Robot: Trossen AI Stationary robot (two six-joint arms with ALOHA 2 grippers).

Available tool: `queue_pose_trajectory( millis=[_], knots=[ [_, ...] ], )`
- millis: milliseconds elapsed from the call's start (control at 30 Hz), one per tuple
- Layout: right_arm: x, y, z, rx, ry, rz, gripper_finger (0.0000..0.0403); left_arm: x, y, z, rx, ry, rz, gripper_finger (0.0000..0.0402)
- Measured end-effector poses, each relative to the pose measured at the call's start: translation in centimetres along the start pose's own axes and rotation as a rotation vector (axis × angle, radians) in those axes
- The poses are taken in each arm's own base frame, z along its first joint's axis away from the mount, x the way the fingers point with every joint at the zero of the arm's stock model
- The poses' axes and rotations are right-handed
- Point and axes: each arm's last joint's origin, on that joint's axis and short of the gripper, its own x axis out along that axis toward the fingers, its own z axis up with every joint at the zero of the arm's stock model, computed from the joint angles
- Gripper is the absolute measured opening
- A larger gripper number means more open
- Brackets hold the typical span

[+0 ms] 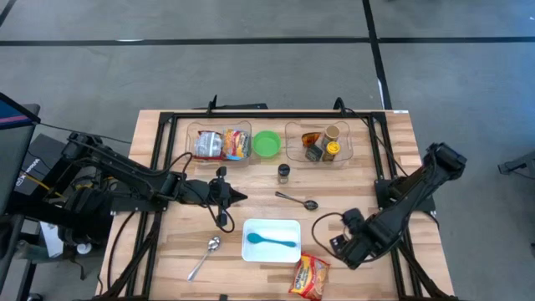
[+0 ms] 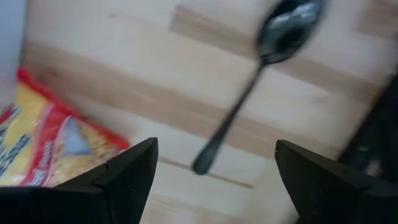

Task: Pick & Place Food Item
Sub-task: Put the right black spoon into the white bin

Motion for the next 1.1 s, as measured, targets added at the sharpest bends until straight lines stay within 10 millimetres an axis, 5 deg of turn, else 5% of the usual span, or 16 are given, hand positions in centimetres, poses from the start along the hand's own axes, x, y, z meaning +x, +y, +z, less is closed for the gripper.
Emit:
queue_pose_trajectory(
  millis=[267, 367, 633, 900, 1100],
  knots=[
    [1.6, 3.5, -0.4, -0.285, 0.077, 0.180, 0.0317, 0.0, 0.0, 0.0, 0.000, 0.000, 0.000, 0.0004],
    [1.5, 4.2, -0.1, -0.270, 0.086, 0.241, 0.0317, 0.0, 0.0, 0.0, 0.000, 0.000, 0.000, 0.0004],
    [1.4, 3.5, 0.7, -0.203, 0.036, 0.175, 0.0317, 0.0, 0.0, 0.0, 0.000, 0.001, 0.000, 0.0004],
    [1.3, 4.2, 0.4, -0.409, 0.034, 0.253, 0.0317, 0.0, 0.0, 0.0, 0.000, 0.001, 0.000, 0.0004],
    [1.1, 4.8, 0.5, -0.375, 0.039, 0.307, 0.0317, 0.0, 0.0, 0.0, 0.000, 0.001, 0.000, 0.0004]
  ],
)
